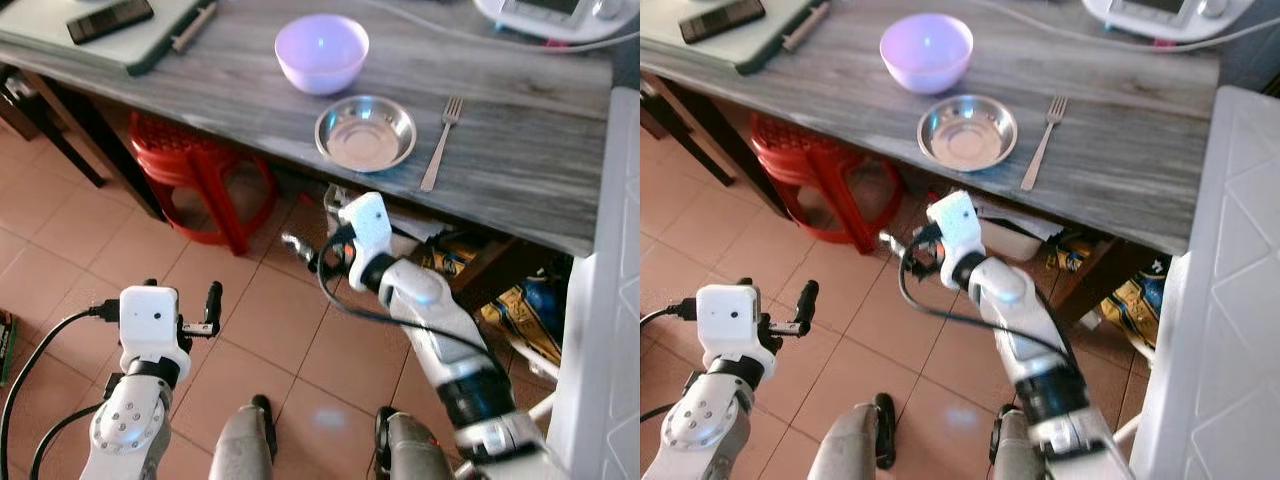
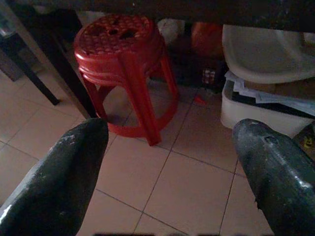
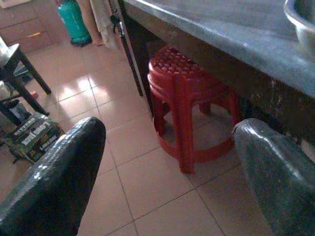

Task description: Setting the table

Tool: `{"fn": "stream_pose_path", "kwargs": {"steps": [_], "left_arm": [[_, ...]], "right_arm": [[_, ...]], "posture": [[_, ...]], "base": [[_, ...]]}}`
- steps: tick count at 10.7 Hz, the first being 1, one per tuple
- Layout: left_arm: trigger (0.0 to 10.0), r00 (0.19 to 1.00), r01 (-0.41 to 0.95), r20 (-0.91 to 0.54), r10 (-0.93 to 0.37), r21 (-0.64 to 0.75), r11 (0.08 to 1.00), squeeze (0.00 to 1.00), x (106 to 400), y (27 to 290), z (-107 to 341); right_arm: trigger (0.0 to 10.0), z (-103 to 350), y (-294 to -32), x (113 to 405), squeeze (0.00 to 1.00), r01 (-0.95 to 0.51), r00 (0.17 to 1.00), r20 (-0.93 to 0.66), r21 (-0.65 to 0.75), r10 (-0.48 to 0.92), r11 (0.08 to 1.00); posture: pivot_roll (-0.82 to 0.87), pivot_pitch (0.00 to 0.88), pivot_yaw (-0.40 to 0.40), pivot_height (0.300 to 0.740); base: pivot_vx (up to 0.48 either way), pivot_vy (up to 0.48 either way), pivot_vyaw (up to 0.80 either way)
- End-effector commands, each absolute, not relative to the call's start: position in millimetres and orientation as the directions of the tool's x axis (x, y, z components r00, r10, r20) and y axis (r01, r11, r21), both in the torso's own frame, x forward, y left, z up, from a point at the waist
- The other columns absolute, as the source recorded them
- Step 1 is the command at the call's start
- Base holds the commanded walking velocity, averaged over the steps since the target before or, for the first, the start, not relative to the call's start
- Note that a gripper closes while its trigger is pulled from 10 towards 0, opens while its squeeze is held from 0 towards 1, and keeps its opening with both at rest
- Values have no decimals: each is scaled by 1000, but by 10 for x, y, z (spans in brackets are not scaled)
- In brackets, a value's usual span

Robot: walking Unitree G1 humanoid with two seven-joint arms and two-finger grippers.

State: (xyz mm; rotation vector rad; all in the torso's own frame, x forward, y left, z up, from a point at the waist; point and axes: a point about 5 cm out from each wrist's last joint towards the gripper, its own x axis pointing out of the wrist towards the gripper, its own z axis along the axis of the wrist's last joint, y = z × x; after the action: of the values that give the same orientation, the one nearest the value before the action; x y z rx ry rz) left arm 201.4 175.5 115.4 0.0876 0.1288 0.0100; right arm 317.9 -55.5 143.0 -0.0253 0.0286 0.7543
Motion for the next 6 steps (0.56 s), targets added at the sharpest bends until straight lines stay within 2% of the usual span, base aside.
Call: {"fn": "stream_pose_path", "kwargs": {"steps": [1, 6], "left_arm": [[10000, 990, -9, -141, 24, 103, 995, 0, 1972, 1791, 1157], [10000, 989, -2, -149, 18, 109, 994, 0, 1978, 1791, 1160]], "right_arm": [[10000, 1458, -536, 3200, 0, -693, 721, -13, -15, 693, 721], [10000, 1594, -667, 3428, 0, -635, 767, 52, -78, 639, 769]], "posture": [[117, 334, 74, 740], [124, 321, 79, 740]], "base": [[0, 0, 0], [0, 0, 0]]}}
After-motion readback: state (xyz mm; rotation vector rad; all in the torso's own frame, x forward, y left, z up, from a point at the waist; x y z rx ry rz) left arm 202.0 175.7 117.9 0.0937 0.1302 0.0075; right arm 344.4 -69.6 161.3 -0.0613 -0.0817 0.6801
